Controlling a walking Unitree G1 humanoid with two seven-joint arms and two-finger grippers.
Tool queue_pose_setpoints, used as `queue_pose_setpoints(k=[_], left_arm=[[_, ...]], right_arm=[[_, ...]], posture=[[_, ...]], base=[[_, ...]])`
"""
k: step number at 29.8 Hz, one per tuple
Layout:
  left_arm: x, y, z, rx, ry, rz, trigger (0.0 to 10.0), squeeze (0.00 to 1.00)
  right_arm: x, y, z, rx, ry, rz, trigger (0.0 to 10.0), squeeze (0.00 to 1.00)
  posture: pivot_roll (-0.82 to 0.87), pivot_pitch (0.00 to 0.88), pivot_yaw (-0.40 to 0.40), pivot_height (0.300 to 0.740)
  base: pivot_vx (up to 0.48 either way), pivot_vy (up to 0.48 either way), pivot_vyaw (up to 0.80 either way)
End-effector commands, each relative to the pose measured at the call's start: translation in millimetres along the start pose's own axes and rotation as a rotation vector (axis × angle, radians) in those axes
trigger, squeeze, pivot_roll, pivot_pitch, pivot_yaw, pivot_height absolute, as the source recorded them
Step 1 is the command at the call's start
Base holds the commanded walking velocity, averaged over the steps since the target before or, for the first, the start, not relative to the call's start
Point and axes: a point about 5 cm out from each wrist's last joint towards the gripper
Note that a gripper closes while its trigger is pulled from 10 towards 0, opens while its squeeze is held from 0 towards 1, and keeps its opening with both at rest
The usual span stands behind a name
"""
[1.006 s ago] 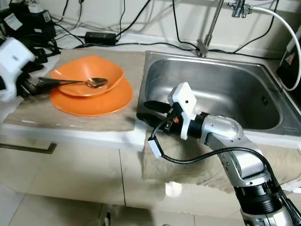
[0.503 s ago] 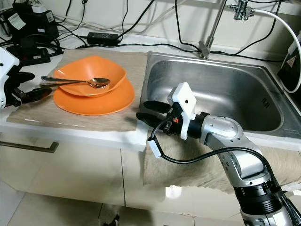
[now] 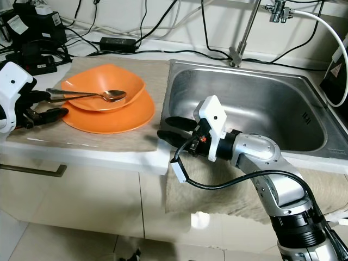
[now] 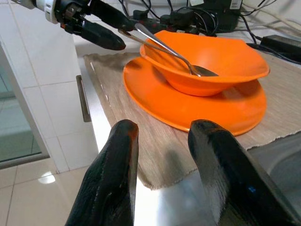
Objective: Kitchen organization
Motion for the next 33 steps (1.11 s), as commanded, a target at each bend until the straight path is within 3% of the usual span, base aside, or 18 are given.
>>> queue_pose_setpoints(k=[1,9,17,33], left_arm=[[2.3,4.4,-8.8,-0.043,-0.051,-0.015,10.0,0.00],[11.0,3.7,-10.9,-0.068,-0.045,-0.008,10.0,0.00],[5.0,5.6,5.5,-0.022,0.085,-0.013,10.0,0.00],[-7.9,5.8,-1.7,-0.016,0.026,-0.011,10.0,0.00]], right_arm=[[2.2,3.2,2.9,0.021,0.009,0.001,10.0,0.00],[3.3,2.5,2.1,0.024,0.008,0.006,10.0,0.00],[-0.6,3.4,2.2,0.026,0.022,0.006,10.0,0.00],[-0.4,4.3,2.1,0.028,0.013,0.002,10.0,0.00]], posture=[[-0.03,0.000,-0.032,0.740],[-0.02,0.000,-0.041,0.740],[-0.01,0.000,-0.047,0.740],[-0.02,0.000,-0.035,0.740]], base=[[0.000,0.000,0.00],[0.000,0.000,0.00],[0.000,0.000,0.00],[0.000,0.000,0.00]])
Point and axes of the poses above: a point about 5 cm out from each wrist's last joint towards the gripper, its own x axis pointing back from the gripper into the wrist, its own y axis along the axis of the wrist's last joint, z = x × y, and after that the axes turned 6 degrees about -x, right-handed
